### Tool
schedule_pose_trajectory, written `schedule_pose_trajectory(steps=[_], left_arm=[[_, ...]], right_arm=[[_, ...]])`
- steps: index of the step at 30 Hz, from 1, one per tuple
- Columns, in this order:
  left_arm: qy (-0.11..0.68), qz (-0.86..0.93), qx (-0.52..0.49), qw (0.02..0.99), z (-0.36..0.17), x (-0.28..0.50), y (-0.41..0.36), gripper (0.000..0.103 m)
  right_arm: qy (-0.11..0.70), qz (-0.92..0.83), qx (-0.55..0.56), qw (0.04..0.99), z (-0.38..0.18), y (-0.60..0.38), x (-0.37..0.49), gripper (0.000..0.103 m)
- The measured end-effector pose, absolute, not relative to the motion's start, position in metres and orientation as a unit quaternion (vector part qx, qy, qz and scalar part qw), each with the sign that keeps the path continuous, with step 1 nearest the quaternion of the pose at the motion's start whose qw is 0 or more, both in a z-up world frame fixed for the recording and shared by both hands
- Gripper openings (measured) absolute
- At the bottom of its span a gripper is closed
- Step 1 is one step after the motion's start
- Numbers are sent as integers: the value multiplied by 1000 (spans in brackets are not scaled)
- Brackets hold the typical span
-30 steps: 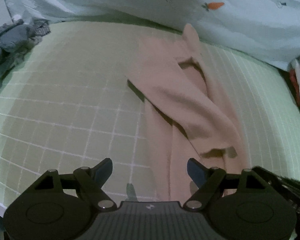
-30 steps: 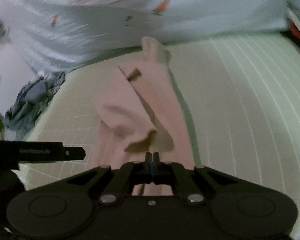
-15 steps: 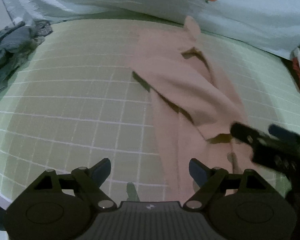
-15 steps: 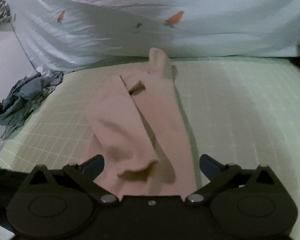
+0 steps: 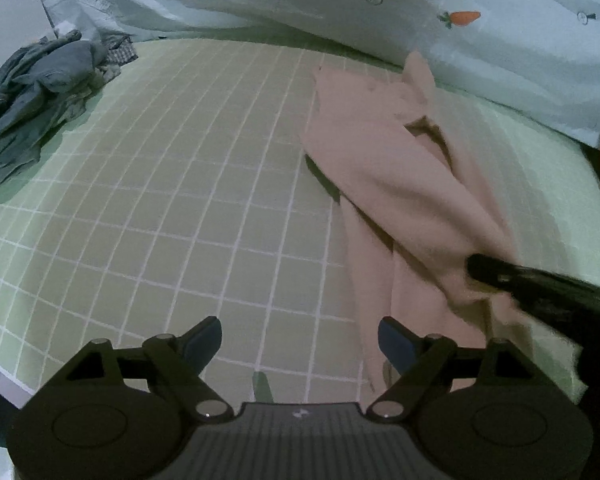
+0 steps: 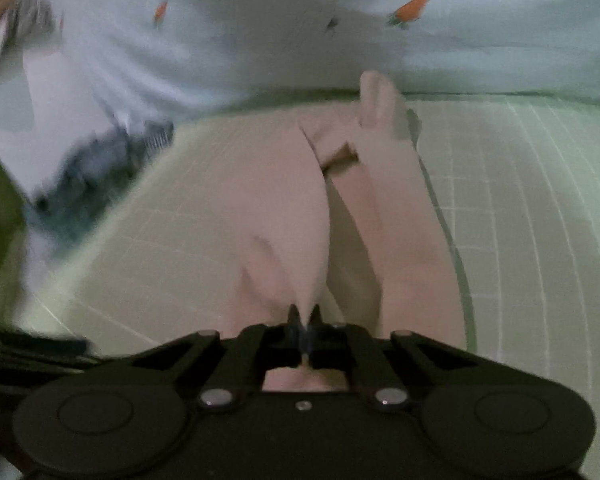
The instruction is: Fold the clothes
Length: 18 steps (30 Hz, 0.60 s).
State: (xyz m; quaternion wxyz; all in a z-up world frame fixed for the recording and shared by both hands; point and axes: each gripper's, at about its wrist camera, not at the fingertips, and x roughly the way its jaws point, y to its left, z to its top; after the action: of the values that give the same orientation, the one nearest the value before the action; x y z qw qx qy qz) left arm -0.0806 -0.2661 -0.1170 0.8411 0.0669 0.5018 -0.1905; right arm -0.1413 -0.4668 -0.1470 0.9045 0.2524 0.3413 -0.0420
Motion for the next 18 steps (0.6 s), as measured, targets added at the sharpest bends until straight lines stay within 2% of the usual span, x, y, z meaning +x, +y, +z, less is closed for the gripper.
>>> schedule_pose_trajectory(steps=[5, 10, 13, 15, 17, 18], left_arm=[[505, -203, 68, 836, -119, -82, -269, 86], [528, -211, 84, 818, -132, -84, -276, 86], [538, -218, 100, 808, -138, -88, -280, 86], [543, -223, 107, 802, -141, -91, -282, 86], [549, -227, 113, 796, -145, -93, -284, 86], [551, -228, 118, 794, -147, -95, -286, 86]], right_arm=[[301, -49, 364, 880, -130, -485, -191, 2], [397, -121, 410, 812, -190, -500, -210, 3], [414, -136, 418, 797, -203, -503, -213, 4], [415, -143, 386, 811, -194, -500, -210, 12], [414, -166, 335, 830, -184, -491, -209, 49], [412, -176, 311, 838, -180, -489, -207, 57]])
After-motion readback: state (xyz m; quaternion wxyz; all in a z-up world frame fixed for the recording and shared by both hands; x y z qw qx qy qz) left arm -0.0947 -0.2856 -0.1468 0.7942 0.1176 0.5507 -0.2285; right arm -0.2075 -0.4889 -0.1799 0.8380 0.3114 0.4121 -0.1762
